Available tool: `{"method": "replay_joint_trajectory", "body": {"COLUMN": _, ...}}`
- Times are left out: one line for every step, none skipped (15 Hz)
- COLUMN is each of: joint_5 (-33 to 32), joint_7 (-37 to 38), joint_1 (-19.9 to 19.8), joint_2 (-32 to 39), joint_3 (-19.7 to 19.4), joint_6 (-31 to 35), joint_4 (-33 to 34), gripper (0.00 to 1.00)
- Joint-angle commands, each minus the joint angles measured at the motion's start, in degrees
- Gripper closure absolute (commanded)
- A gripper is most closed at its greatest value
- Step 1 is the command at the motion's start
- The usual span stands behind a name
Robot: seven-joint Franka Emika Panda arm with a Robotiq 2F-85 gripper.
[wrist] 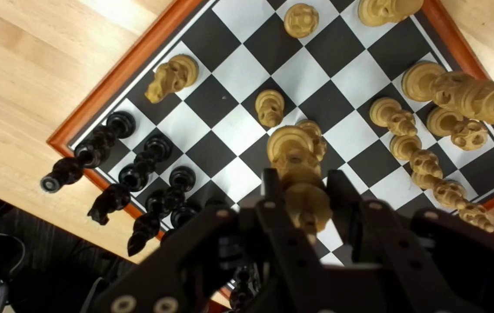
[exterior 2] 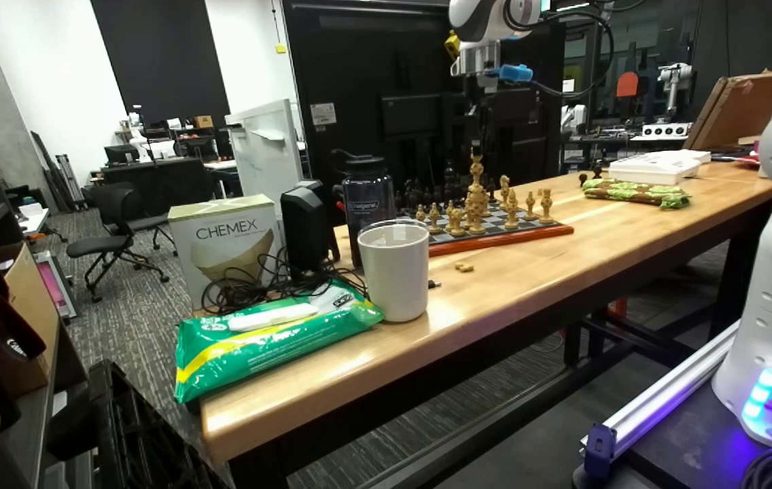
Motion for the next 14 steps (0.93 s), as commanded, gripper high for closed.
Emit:
{"method": "replay_joint_trajectory", "body": {"joint_5": -0.46, "joint_7": 1.58, "joint_1": -0.74, "joint_2": 1.08, "joint_3": 0.32, "joint_6": -0.52, "joint_4": 1.76, "gripper": 0.92}}
{"method": "replay_joint_trajectory", "body": {"joint_5": -0.43, "joint_7": 1.71, "joint_1": -0.87, "joint_2": 1.27, "joint_3": 0.32, "joint_6": -0.44, "joint_4": 1.91, "gripper": 0.92}}
{"method": "replay_joint_trajectory", "body": {"joint_5": -0.42, "joint_7": 1.82, "joint_1": -0.97, "joint_2": 1.39, "joint_3": 0.32, "joint_6": -0.45, "joint_4": 2.03, "gripper": 0.92}}
{"method": "replay_joint_trajectory", "body": {"joint_5": -0.40, "joint_7": 1.89, "joint_1": -1.09, "joint_2": 1.54, "joint_3": 0.32, "joint_6": -0.43, "joint_4": 2.24, "gripper": 0.92}}
{"method": "replay_joint_trajectory", "body": {"joint_5": -0.34, "joint_7": 2.04, "joint_1": -1.15, "joint_2": 1.68, "joint_3": 0.35, "joint_6": -0.46, "joint_4": 2.47, "gripper": 0.92}}
{"method": "replay_joint_trajectory", "body": {"joint_5": -0.34, "joint_7": 2.14, "joint_1": -1.20, "joint_2": 1.80, "joint_3": 0.37, "joint_6": -0.50, "joint_4": 2.68, "gripper": 0.92}}
{"method": "replay_joint_trajectory", "body": {"joint_5": -0.41, "joint_7": 2.38, "joint_1": -1.23, "joint_2": 1.95, "joint_3": 0.40, "joint_6": -0.51, "joint_4": 2.92, "gripper": 0.92}}
{"method": "replay_joint_trajectory", "body": {"joint_5": -0.53, "joint_7": 2.70, "joint_1": -1.21, "joint_2": 2.14, "joint_3": 0.43, "joint_6": -0.54, "joint_4": 3.19, "gripper": 0.92}}
{"method": "replay_joint_trajectory", "body": {"joint_5": -0.52, "joint_7": 2.82, "joint_1": -1.21, "joint_2": 2.34, "joint_3": 0.45, "joint_6": -0.55, "joint_4": 3.42, "gripper": 0.92}}
{"method": "replay_joint_trajectory", "body": {"joint_5": -0.48, "joint_7": 2.87, "joint_1": -1.21, "joint_2": 2.59, "joint_3": 0.48, "joint_6": -0.57, "joint_4": 3.62, "gripper": 0.92}}
{"method": "replay_joint_trajectory", "body": {"joint_5": -0.40, "joint_7": 2.90, "joint_1": -1.23, "joint_2": 2.97, "joint_3": 0.50, "joint_6": -0.53, "joint_4": 3.89, "gripper": 0.92}}
{"method": "replay_joint_trajectory", "body": {"joint_5": -0.54, "joint_7": 3.19, "joint_1": -1.22, "joint_2": 3.28, "joint_3": 0.52, "joint_6": -0.46, "joint_4": 4.10, "gripper": 0.92}}
{"method": "replay_joint_trajectory", "body": {"joint_5": -0.65, "joint_7": 3.53, "joint_1": -1.22, "joint_2": 3.70, "joint_3": 0.53, "joint_6": -0.47, "joint_4": 4.37, "gripper": 0.92}}
{"method": "replay_joint_trajectory", "body": {"joint_5": -0.73, "joint_7": 3.81, "joint_1": -1.25, "joint_2": 4.10, "joint_3": 0.53, "joint_6": -0.46, "joint_4": 4.64, "gripper": 0.92}}
